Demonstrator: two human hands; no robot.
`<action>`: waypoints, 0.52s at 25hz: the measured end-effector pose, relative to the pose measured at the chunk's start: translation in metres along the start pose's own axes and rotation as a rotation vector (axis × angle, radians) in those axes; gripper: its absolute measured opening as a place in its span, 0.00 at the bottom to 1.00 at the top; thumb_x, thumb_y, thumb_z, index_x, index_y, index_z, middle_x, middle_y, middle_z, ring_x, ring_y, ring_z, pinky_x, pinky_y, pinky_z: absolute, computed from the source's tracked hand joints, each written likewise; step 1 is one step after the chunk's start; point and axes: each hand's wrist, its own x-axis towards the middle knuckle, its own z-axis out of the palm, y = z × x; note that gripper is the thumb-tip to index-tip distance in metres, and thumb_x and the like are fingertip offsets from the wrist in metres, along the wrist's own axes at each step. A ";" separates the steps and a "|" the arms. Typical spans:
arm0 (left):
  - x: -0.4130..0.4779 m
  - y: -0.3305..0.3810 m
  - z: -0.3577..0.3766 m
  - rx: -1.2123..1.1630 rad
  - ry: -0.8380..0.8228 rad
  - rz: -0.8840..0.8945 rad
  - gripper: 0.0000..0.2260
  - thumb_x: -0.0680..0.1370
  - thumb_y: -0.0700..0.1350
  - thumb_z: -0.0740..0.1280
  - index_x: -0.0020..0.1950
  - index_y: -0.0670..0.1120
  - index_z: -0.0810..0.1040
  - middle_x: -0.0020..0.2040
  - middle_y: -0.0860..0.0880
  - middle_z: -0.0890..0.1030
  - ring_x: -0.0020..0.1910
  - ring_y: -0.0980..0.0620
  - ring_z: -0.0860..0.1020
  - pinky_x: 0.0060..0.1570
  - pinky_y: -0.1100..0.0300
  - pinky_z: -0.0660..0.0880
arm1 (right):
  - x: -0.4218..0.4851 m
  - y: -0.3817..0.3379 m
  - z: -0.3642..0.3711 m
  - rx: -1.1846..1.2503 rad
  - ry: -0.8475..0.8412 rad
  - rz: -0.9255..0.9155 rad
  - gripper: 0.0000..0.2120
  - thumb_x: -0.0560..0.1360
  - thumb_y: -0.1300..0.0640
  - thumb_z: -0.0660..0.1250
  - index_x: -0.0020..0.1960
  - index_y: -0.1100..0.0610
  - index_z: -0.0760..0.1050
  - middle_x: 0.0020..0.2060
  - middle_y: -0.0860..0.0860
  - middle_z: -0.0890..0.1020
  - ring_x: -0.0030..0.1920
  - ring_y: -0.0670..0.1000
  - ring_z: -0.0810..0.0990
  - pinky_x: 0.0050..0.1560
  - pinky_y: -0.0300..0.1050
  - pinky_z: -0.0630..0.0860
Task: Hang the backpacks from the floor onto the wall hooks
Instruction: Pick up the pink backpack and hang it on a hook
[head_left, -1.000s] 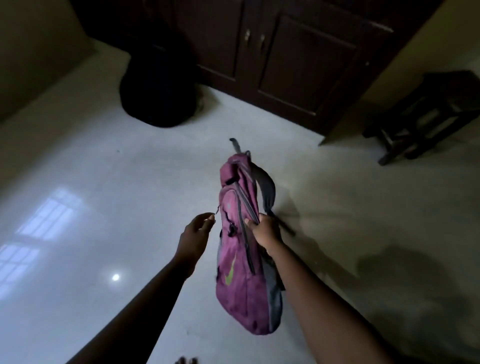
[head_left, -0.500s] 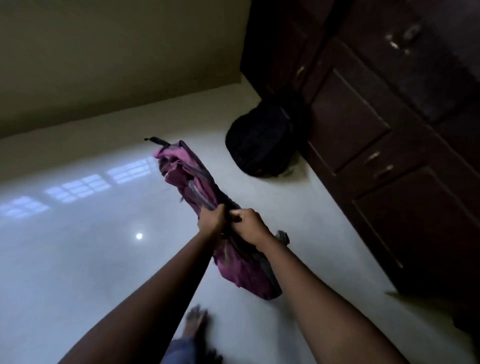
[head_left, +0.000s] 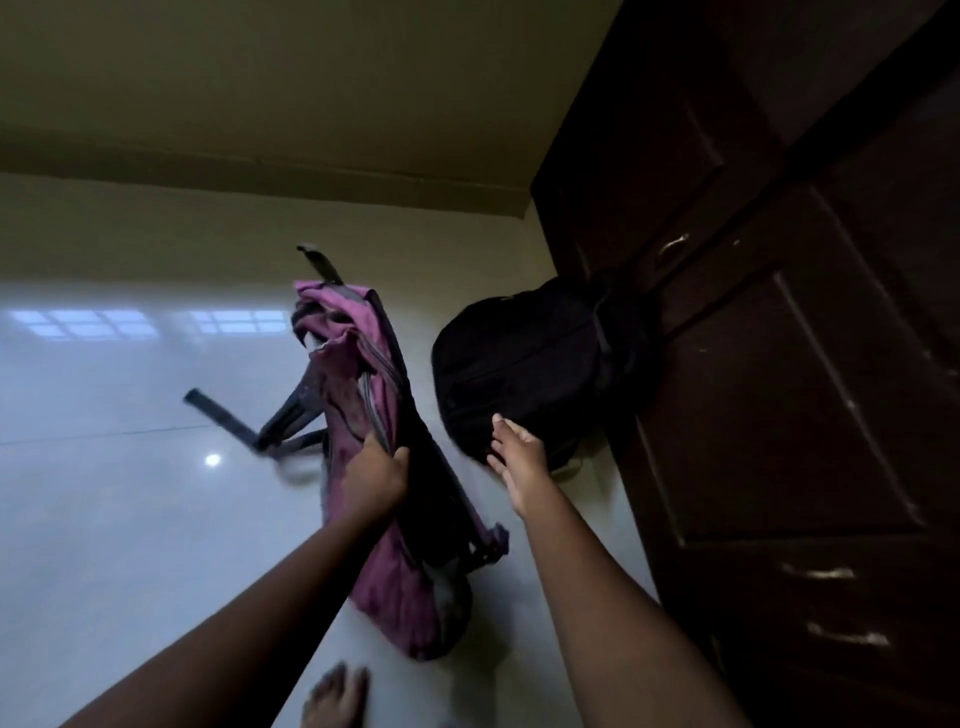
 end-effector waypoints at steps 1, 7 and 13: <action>0.021 0.006 0.025 0.036 0.001 0.026 0.19 0.78 0.45 0.58 0.65 0.36 0.66 0.61 0.32 0.76 0.60 0.34 0.74 0.58 0.48 0.70 | 0.030 0.000 -0.012 0.004 0.024 0.002 0.25 0.78 0.55 0.62 0.71 0.63 0.63 0.68 0.61 0.70 0.69 0.58 0.69 0.68 0.50 0.68; 0.122 0.043 0.183 0.142 -0.086 0.072 0.18 0.79 0.47 0.57 0.62 0.36 0.68 0.61 0.33 0.76 0.61 0.35 0.74 0.58 0.48 0.70 | 0.204 0.036 -0.074 -0.028 0.262 0.104 0.45 0.68 0.42 0.71 0.75 0.59 0.53 0.72 0.58 0.65 0.70 0.60 0.67 0.70 0.57 0.66; 0.199 0.049 0.277 0.141 -0.122 0.118 0.17 0.78 0.45 0.59 0.63 0.37 0.70 0.61 0.34 0.77 0.60 0.37 0.76 0.56 0.51 0.71 | 0.316 0.045 -0.097 0.021 0.282 0.068 0.65 0.47 0.31 0.75 0.75 0.58 0.54 0.72 0.56 0.66 0.70 0.58 0.68 0.69 0.56 0.68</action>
